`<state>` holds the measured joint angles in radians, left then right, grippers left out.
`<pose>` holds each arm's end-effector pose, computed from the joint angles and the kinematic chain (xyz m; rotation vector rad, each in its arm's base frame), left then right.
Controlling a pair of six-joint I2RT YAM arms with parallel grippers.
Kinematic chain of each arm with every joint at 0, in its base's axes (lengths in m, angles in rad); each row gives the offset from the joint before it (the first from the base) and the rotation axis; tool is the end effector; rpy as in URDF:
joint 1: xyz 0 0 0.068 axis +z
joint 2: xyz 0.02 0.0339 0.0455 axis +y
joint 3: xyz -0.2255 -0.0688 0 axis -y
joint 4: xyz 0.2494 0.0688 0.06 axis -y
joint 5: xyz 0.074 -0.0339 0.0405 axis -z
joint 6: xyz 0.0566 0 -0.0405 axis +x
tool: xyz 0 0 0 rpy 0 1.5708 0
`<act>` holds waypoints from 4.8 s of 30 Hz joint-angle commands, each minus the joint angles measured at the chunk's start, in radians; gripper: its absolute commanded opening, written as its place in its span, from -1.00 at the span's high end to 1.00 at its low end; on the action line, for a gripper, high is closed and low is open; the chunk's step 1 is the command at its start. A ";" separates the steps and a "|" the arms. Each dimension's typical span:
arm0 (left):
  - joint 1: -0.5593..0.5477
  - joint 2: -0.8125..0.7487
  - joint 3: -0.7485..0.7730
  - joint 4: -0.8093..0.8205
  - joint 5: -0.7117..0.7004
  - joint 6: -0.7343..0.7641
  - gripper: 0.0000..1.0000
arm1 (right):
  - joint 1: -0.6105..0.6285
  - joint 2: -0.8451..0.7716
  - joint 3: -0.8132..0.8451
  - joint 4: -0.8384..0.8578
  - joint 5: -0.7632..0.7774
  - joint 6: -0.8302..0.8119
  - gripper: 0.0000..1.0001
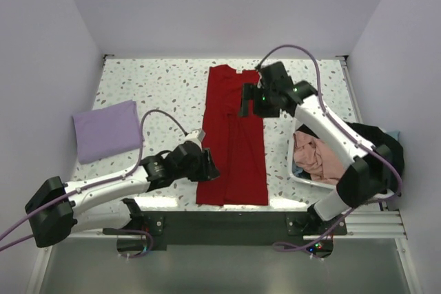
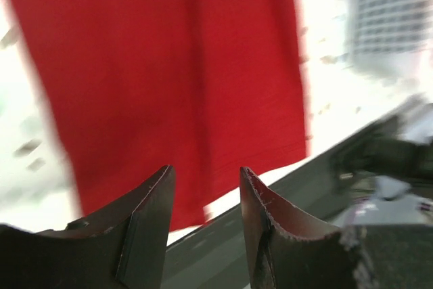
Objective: Fold and stack the t-shirts
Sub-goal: Fold the tshirt
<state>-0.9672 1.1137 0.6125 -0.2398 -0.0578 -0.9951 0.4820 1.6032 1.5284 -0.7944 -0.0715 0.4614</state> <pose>0.1527 -0.2158 0.1605 -0.0666 2.4951 -0.8736 0.3213 0.1726 0.2804 -0.0585 2.5024 0.4959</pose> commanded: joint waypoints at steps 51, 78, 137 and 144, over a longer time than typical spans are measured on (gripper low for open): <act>0.001 -0.069 -0.246 -0.104 -0.042 -0.091 0.12 | 0.553 -0.493 -1.077 0.167 0.173 0.637 0.60; -0.097 -0.077 -0.298 -0.154 -0.043 -0.255 0.51 | 0.553 -0.506 -1.071 0.107 0.170 0.642 0.91; 0.591 0.569 0.469 0.209 0.369 0.260 1.00 | -0.011 0.171 -0.067 -0.045 0.230 0.102 1.00; 0.647 0.686 0.567 0.267 0.427 0.253 1.00 | -0.083 0.271 0.032 -0.051 0.208 0.077 1.00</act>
<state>-0.3489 1.7741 1.1198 -0.0601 0.3214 -0.7643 0.4221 1.8534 1.4967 -0.8478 0.1570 0.5720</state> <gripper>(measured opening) 0.024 0.015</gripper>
